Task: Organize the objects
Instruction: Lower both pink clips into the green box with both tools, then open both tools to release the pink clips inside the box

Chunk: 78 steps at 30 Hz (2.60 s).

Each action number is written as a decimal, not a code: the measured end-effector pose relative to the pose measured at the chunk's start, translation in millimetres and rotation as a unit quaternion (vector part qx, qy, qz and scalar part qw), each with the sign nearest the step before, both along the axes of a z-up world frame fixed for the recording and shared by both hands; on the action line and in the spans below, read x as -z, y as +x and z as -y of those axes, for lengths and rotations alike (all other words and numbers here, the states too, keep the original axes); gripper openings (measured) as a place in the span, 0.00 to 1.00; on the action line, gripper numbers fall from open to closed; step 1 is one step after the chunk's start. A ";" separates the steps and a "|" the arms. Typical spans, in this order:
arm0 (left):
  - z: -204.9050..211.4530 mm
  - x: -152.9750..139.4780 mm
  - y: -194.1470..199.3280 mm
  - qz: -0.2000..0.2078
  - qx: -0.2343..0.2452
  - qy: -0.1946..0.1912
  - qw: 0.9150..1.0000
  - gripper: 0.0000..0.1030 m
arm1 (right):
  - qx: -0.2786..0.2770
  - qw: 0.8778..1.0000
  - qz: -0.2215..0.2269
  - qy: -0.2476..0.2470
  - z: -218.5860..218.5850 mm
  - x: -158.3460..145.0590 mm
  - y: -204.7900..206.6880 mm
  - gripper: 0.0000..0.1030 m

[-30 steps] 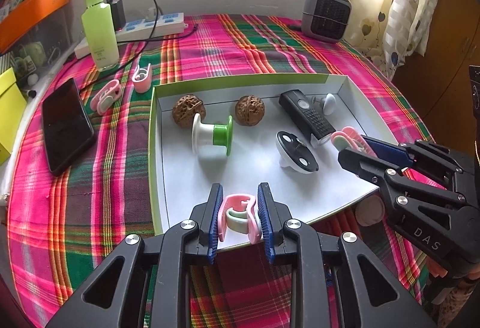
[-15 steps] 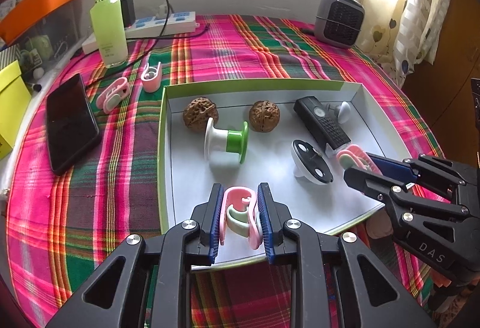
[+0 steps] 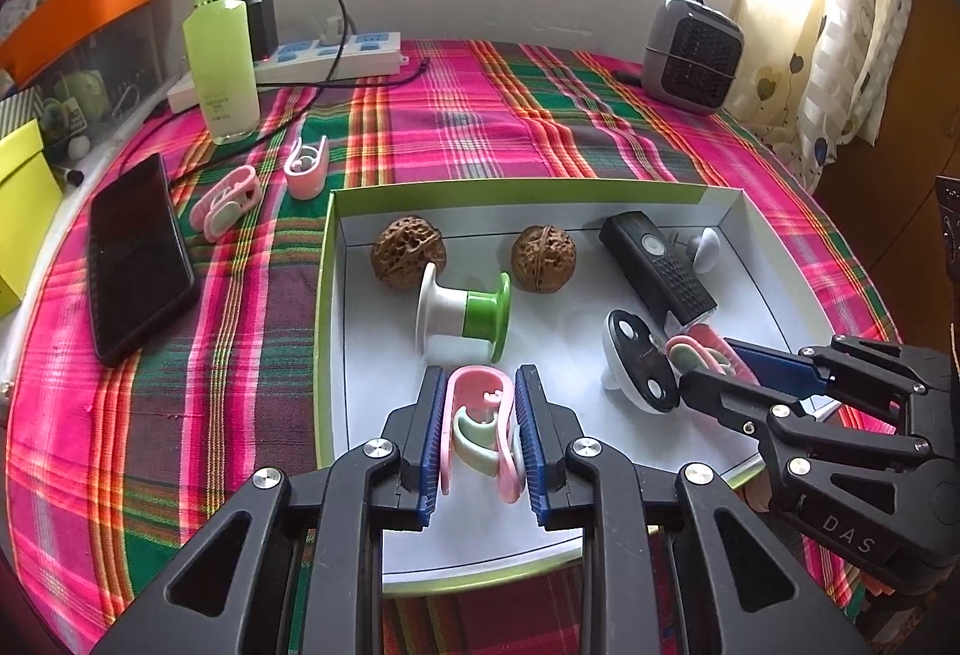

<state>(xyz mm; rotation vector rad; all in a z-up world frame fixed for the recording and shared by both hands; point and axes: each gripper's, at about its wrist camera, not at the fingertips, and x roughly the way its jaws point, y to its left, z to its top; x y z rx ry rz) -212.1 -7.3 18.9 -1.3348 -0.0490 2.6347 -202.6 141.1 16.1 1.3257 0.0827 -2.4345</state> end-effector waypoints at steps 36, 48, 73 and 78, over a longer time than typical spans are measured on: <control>-4.6 0.6 1.2 -0.003 0.005 -0.008 1.000 0.28 | 0.015 1.000 -0.017 0.008 0.8 0.0 3.9 0.24; -3.3 -2.5 7.1 -0.002 -0.004 -0.016 1.000 0.34 | 0.022 0.999 -0.023 0.008 -1.2 -2.8 9.6 0.26; -0.7 -26.9 37.8 -0.034 -0.014 -0.020 0.999 0.42 | 0.035 0.998 -0.053 -0.003 -7.0 -19.5 35.3 0.35; -0.6 -32.0 49.0 -0.041 -0.016 -0.021 0.999 0.42 | 0.039 0.997 -0.066 -0.006 -8.9 -24.8 46.7 0.35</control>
